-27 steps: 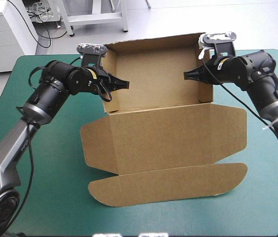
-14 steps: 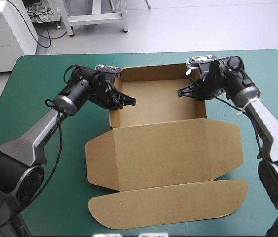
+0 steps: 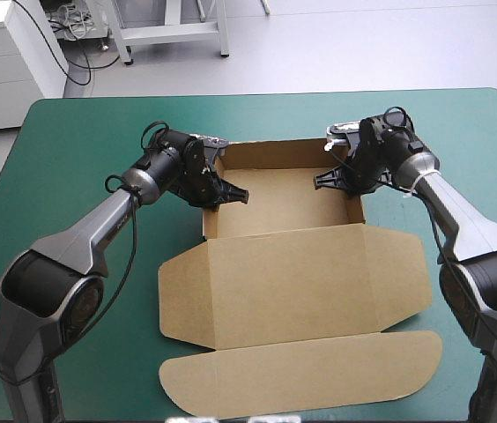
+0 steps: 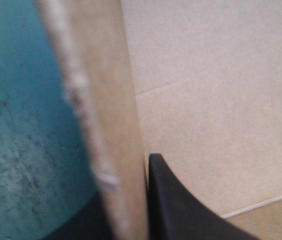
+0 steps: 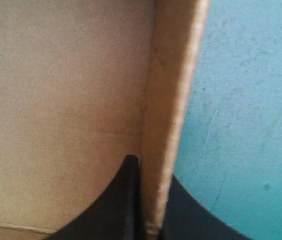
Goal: Fold the box
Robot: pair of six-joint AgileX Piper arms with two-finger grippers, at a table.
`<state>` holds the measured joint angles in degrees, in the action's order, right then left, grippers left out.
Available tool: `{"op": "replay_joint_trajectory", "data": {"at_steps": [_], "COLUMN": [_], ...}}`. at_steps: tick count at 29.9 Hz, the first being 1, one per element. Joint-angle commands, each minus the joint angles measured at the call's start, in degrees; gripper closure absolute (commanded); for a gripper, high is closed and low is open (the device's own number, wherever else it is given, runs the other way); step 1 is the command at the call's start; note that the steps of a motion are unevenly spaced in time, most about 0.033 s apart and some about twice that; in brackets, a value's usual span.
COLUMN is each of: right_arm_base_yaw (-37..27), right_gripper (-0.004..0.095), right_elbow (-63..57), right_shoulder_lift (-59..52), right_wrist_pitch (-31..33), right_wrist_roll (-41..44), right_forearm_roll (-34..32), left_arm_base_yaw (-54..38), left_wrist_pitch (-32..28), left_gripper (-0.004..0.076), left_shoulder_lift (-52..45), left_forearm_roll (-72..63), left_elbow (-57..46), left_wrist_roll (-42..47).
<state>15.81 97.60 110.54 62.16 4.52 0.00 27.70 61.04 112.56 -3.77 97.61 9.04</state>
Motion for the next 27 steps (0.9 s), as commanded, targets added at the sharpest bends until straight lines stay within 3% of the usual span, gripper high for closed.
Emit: {"op": "replay_joint_trajectory", "data": {"at_steps": [1, 4, 6, 9, 12, 14, 16, 27], "right_arm_base_yaw": [0.6, 0.6, 0.5, 0.5, 0.5, 0.5, 0.5, 0.4], "right_gripper": [0.0924, 0.0912, 0.0839, 0.0613, 0.0324, 0.0156, 0.0065, 0.0049], "right_elbow": [1.7, 1.7, 1.7, 1.7, 1.7, 1.7, 1.7, 1.9], "right_shoulder_lift": [-2.2, -2.2, -2.2, -2.2, -2.3, -2.5, -2.8, -10.8], "right_wrist_pitch": [-2.5, -2.2, -1.9, -1.6, -1.2, -1.2, -1.5, -3.2], "right_wrist_roll": [-2.8, -4.5, -4.5, -4.5, -3.9, -3.0, -2.5, -2.0], "right_forearm_roll": [3.4, 3.1, 2.6, 2.6, 2.2, 1.1, 0.0, -2.3], "left_arm_base_yaw": [1.3, 1.3, 1.2, 0.6, -0.9, -1.9, -2.6, -3.3], "left_wrist_pitch": [-1.8, -1.0, -0.4, 1.8, 5.0, 7.7, 10.0, 11.9], "left_gripper": [0.0731, 0.0709, 0.0649, 0.0480, 0.0246, 0.0153, 0.0133, 0.0141], "left_shoulder_lift": [-2.0, -1.8, -1.8, -1.8, -1.8, -1.8, -1.8, -6.1], "left_forearm_roll": [-6.4, -6.5, -7.1, -8.2, -8.2, -8.0, -8.0, -7.9], "left_elbow": [1.7, 1.7, 1.7, 2.8, 4.9, 7.0, 9.1, 17.2], "left_wrist_roll": [-6.4, -6.4, -6.7, -7.1, -7.3, -6.7, -6.7, -7.0]}}
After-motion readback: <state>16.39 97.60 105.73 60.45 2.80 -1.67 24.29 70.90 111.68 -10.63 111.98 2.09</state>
